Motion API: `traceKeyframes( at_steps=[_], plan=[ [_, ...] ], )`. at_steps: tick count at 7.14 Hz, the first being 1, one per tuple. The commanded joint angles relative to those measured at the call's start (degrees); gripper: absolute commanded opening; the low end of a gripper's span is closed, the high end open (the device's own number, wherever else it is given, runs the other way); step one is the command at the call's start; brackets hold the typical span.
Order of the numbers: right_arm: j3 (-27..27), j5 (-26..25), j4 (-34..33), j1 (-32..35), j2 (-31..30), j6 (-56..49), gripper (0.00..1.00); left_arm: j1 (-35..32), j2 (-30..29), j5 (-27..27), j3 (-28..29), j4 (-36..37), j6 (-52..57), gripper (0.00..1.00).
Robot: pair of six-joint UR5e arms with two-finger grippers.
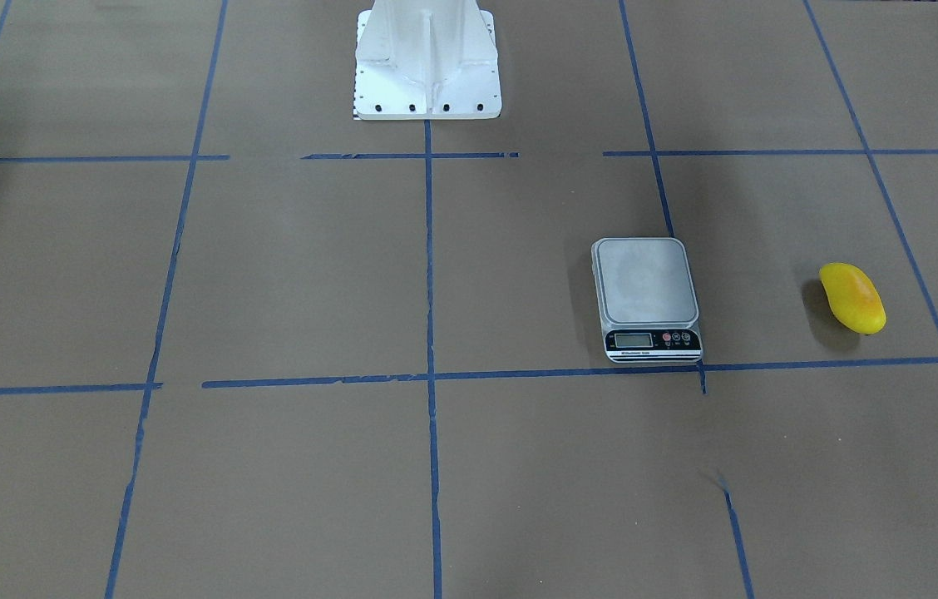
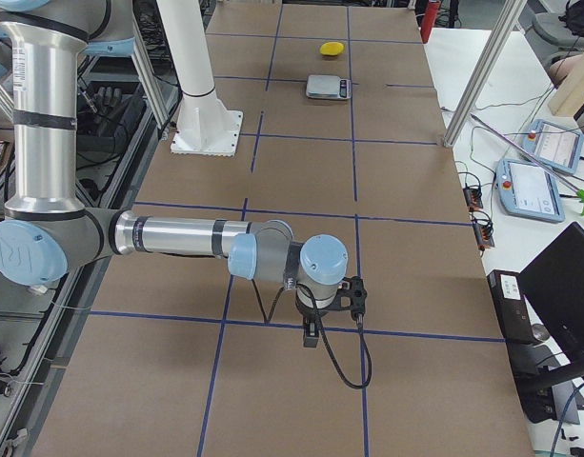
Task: Weigh mango
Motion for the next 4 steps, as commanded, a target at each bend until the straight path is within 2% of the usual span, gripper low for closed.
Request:
traceKeyframes(
  at_steps=[1, 4],
  plan=[
    [0.0, 0.0, 0.0, 0.0, 0.0, 0.0, 1.0, 0.2, 0.1, 0.2, -0.8, 0.0, -0.6, 1.0],
    [0.0, 0.0, 0.0, 0.0, 0.0, 0.0, 1.0, 1.4, 0.1, -0.2, -0.6, 0.0, -3.5, 1.0]
  ],
)
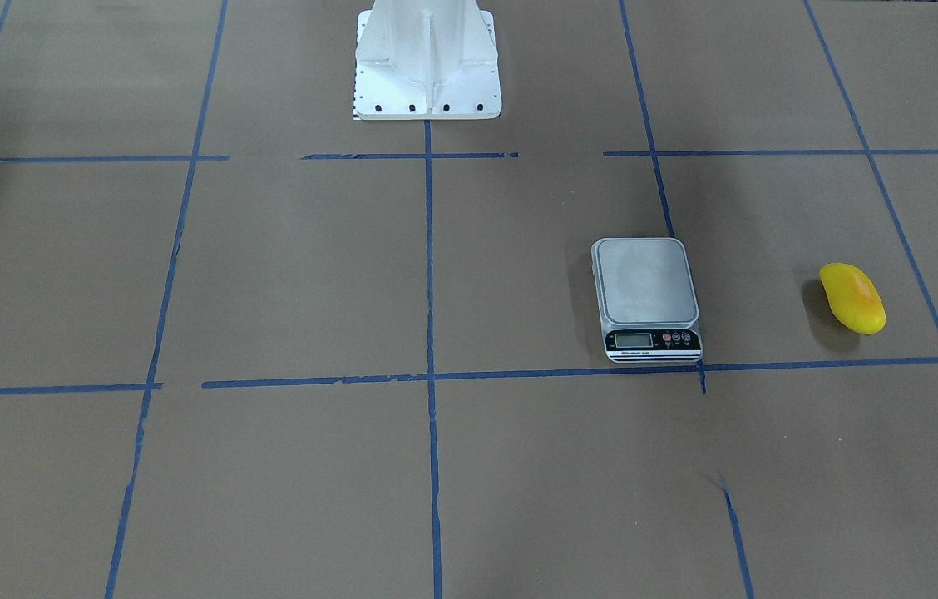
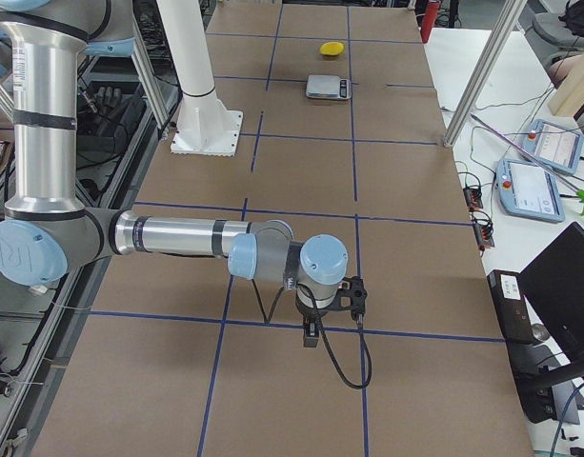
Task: Weigh mango
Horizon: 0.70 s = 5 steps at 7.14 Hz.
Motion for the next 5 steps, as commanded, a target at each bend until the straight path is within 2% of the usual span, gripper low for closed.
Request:
traceKeyframes(
  at_steps=[1, 2, 3, 4, 5],
  plan=[
    [0.0, 0.0, 0.0, 0.0, 0.0, 0.0, 1.0, 5.0, 0.2, 0.3, 0.5, -0.1, -3.1, 1.0],
    [0.0, 0.0, 0.0, 0.0, 0.0, 0.0, 1.0, 10.8, 0.0, 0.3, -0.1, -1.1, -11.0, 1.0],
    [0.0, 0.0, 0.0, 0.0, 0.0, 0.0, 1.0, 14.5, 0.1, 0.5, 0.0, -7.5, -19.1, 1.0],
    [0.0, 0.0, 0.0, 0.0, 0.0, 0.0, 1.0, 19.4, 0.2, 1.4, 0.6, -11.0, -27.6, 1.0],
    [0.0, 0.0, 0.0, 0.0, 0.0, 0.0, 1.0, 22.9, 0.2, 4.8, 0.7, -12.1, -31.2, 1.0]
  ],
)
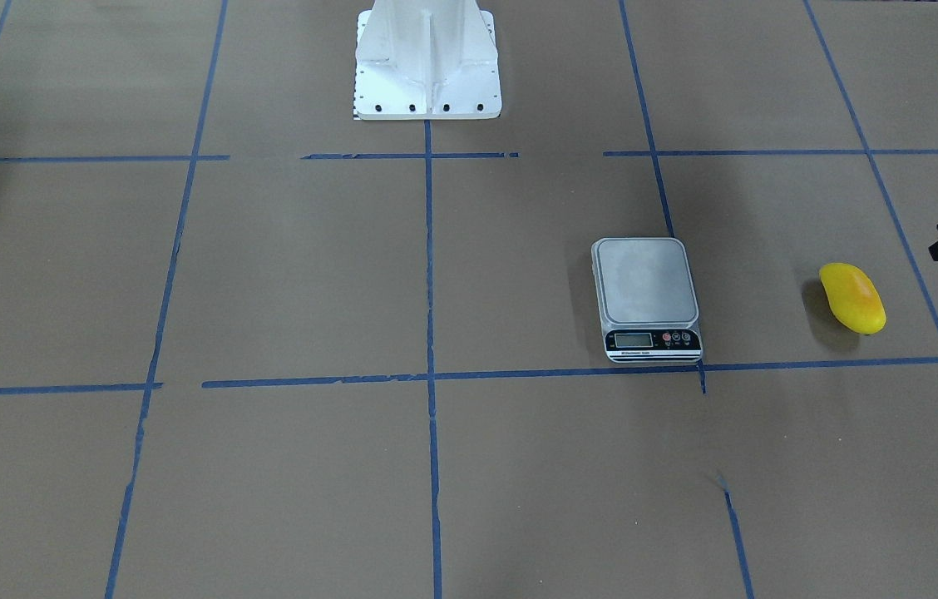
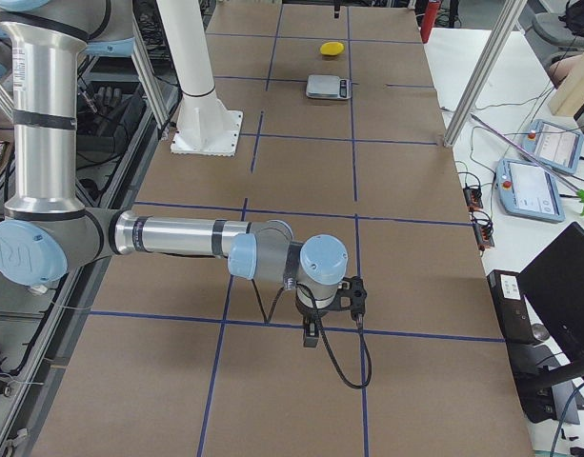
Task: Weigh mango
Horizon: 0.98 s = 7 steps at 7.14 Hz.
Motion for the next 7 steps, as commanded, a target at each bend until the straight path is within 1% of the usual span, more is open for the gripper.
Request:
traceKeyframes(
  at_steps=[1, 2, 3, 4, 6, 7],
  plan=[
    [0.0, 0.0, 0.0, 0.0, 0.0, 0.0, 1.0, 6.6, 0.0, 4.4, 1.2, -3.6, -7.4, 1.0],
    [0.0, 0.0, 0.0, 0.0, 0.0, 0.0, 1.0, 7.0, -0.1, 4.4, 3.5, -6.8, -7.4, 1.0],
    [0.0, 0.0, 0.0, 0.0, 0.0, 0.0, 1.0, 7.6, -0.7, 4.2, 7.1, -11.2, -9.9, 1.0],
    [0.0, 0.0, 0.0, 0.0, 0.0, 0.0, 1.0, 9.9, -0.7, 4.2, 9.1, -15.5, -13.8, 1.0],
    [0.0, 0.0, 0.0, 0.0, 0.0, 0.0, 1.0, 11.7, -0.9, 4.5, 9.5, -16.0, -15.9, 1.0],
    [0.0, 0.0, 0.0, 0.0, 0.0, 0.0, 1.0, 14.2, -1.4, 4.5, 11.3, -16.1, -16.1, 1.0]
  ],
)
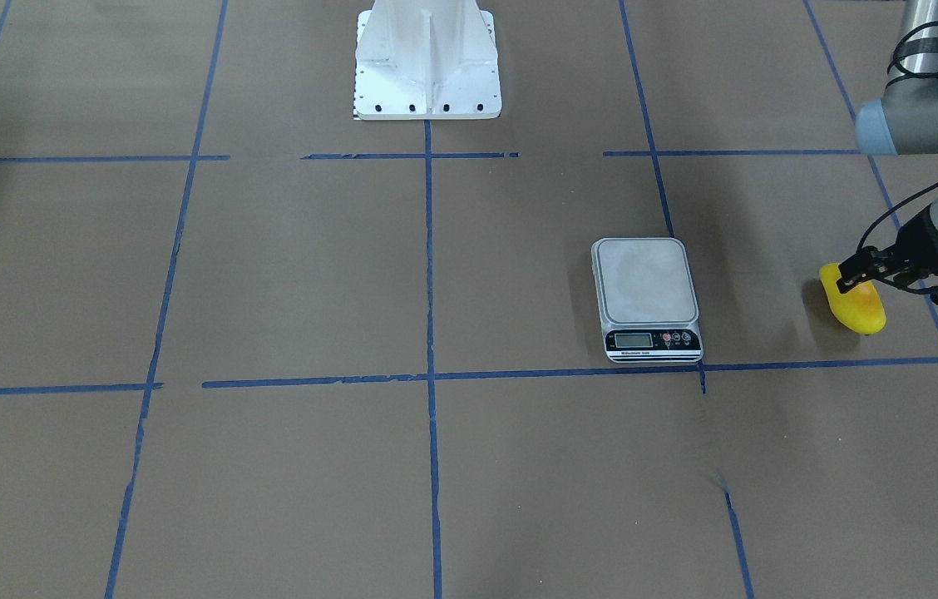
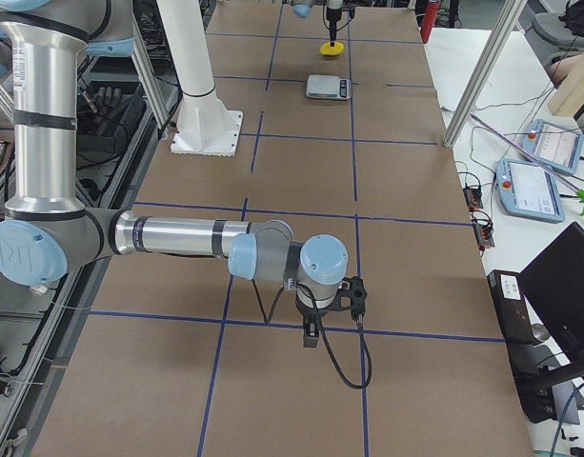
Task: Weigh mango
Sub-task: 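Lower the left gripper onto the yellow mango and close on it, then lift the mango with the left gripper and carry it toward the scale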
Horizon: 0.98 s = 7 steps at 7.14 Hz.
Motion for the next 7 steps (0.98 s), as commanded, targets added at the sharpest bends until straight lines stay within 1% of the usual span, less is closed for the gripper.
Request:
traceKeyframes(
  at_steps=[1, 2, 3, 4, 5, 6, 7],
  plan=[
    [0.0, 0.0, 0.0, 0.0, 0.0, 0.0, 1.0, 3.0, -1.4, 0.2, 1.9, -0.4, -1.1, 1.0],
    [0.0, 0.0, 0.0, 0.0, 0.0, 0.0, 1.0, 3.2, -1.4, 0.2, 2.2, -0.4, -1.0, 0.75],
    [0.0, 0.0, 0.0, 0.0, 0.0, 0.0, 1.0, 3.2, -1.4, -0.1, 1.8, 0.0, -0.6, 0.01],
    [0.0, 0.0, 0.0, 0.0, 0.0, 0.0, 1.0, 3.0, -0.6, -0.4, -3.6, 1.5, -0.5, 0.0],
    [0.0, 0.0, 0.0, 0.0, 0.0, 0.0, 1.0, 2.8, -1.4, -0.4, -10.2, 9.1, -0.5, 0.0],
    [0.0, 0.0, 0.0, 0.0, 0.0, 0.0, 1.0, 2.7, -6.6, -0.2, -16.7, 19.9, -1.3, 0.0],
    [0.0, 0.0, 0.0, 0.0, 0.0, 0.0, 1.0, 3.5, -11.3, -0.3, -18.0, 24.2, -5.7, 0.0]
  ],
)
